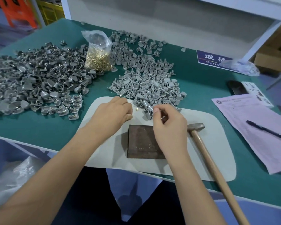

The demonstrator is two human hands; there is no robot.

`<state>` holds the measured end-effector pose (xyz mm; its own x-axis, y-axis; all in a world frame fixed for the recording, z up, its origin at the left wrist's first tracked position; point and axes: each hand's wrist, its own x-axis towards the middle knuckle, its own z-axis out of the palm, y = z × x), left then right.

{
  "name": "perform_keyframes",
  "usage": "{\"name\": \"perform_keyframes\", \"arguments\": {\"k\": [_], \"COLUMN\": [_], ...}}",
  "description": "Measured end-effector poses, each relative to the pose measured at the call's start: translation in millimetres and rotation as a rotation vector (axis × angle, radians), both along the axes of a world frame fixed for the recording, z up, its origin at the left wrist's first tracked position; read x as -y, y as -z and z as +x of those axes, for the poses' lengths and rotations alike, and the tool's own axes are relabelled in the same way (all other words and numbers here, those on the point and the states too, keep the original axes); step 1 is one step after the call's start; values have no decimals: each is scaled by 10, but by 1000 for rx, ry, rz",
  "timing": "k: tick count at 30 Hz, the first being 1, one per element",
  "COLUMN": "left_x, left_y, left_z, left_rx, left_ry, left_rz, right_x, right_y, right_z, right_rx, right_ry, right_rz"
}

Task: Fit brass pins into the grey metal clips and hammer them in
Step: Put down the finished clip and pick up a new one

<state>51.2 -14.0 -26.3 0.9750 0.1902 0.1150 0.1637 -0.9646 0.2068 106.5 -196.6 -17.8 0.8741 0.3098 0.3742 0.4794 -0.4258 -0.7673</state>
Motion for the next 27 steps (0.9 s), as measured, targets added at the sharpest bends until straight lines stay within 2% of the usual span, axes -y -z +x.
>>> {"name": "perform_keyframes", "arguments": {"k": [3,5,6,8,9,11,14,16,19,20,24,27], "left_x": [4,21,47,145,209,320,401,393,327,309,343,415], "left_y": [35,32,4,-101,-161,-272,-385,-411,-413,-382,-295,-312], "left_z": [-24,-40,-44,-36,-25,4,39,72,92,113,225,339], "left_rx": [40,119,171,262,283,263,202,169,136,140,65,-15], "left_ry": [34,23,-4,-62,-72,-87,-106,-130,-99,-75,-80,-128], "left_rz": [31,-20,-114,-456,-640,-884,-1093,-1126,-1100,-1014,-317,-150], "right_x": [0,1,1,7,9,12,37,59,66,61,48,36], "right_y": [4,11,15,14,6,-16,-43,-50,-48,-45,-32,-30], "right_z": [9,19,22,21,19,20,33,39,44,45,58,52], "right_rx": [3,-4,-13,-36,-43,-52,-92,-115,-147,-160,-206,-191], "right_ry": [-6,-21,-40,-94,-124,-168,-144,-104,-42,-12,94,81], "right_rz": [5,12,20,41,56,118,228,254,258,257,259,196]}}
